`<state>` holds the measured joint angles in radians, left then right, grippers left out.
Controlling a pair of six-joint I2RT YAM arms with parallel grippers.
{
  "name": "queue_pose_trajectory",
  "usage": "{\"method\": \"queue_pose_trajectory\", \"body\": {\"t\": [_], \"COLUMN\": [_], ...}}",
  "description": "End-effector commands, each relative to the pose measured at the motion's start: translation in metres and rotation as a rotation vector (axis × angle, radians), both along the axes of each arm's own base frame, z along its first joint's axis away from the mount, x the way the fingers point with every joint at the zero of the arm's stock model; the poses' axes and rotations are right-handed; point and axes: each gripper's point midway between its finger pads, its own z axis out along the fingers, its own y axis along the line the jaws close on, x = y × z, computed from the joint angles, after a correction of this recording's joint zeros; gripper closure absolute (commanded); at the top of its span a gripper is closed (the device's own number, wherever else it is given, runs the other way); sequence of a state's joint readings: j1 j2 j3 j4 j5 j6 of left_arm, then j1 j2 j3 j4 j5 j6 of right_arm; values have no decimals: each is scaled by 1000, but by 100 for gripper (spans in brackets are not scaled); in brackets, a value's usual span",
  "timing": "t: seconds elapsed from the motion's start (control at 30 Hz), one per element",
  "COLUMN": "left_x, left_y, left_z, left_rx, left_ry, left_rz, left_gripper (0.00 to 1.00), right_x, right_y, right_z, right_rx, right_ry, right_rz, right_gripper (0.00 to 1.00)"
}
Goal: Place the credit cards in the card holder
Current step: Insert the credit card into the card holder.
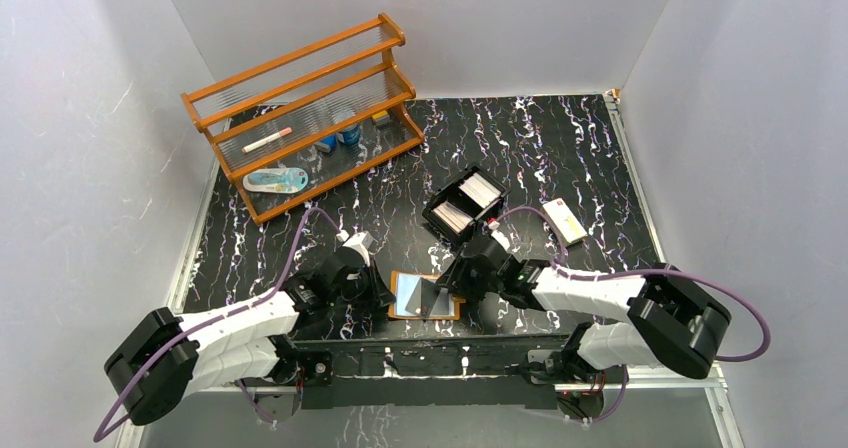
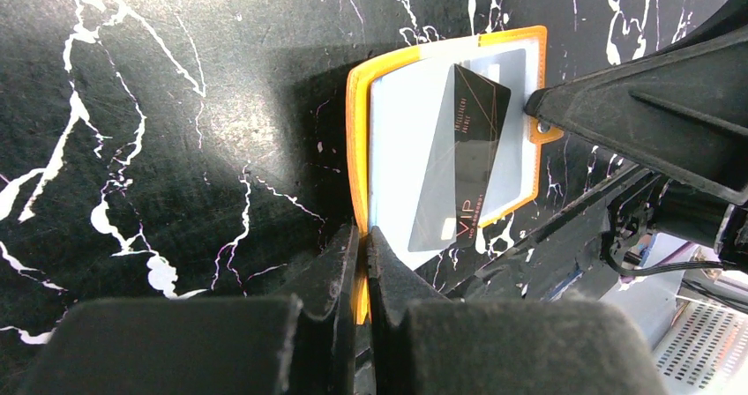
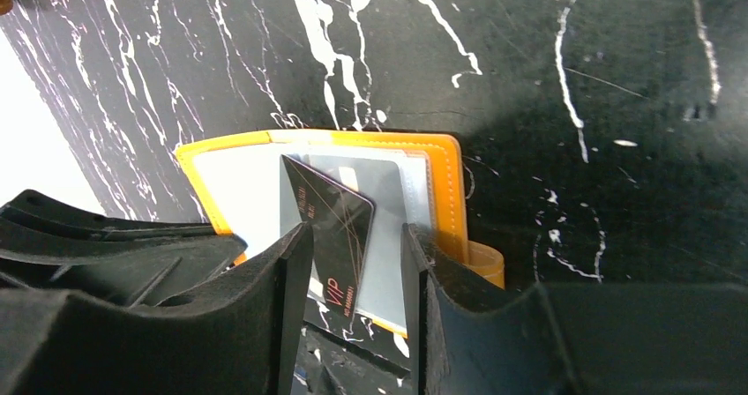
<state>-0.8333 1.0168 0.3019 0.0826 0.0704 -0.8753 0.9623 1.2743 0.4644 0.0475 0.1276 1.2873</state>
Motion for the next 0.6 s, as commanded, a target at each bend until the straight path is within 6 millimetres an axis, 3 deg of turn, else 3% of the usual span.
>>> {"method": "queue_pose_trajectory", "body": {"t": [0.0, 0.57], "left_x": [-1, -1], "left_y": [-2, -7], "left_z": [-1, 3], "left_rx": [2, -23], "left_ry": [-2, -16], "left_rz": [-18, -42], "left_gripper": [100, 100], "right_x": [14, 20], "right_y": [10, 34], "right_z": [13, 12], "right_rx": [1, 28], "right_ry": [-26, -118], "right_rz": [-21, 117], "right_gripper": [51, 56]}}
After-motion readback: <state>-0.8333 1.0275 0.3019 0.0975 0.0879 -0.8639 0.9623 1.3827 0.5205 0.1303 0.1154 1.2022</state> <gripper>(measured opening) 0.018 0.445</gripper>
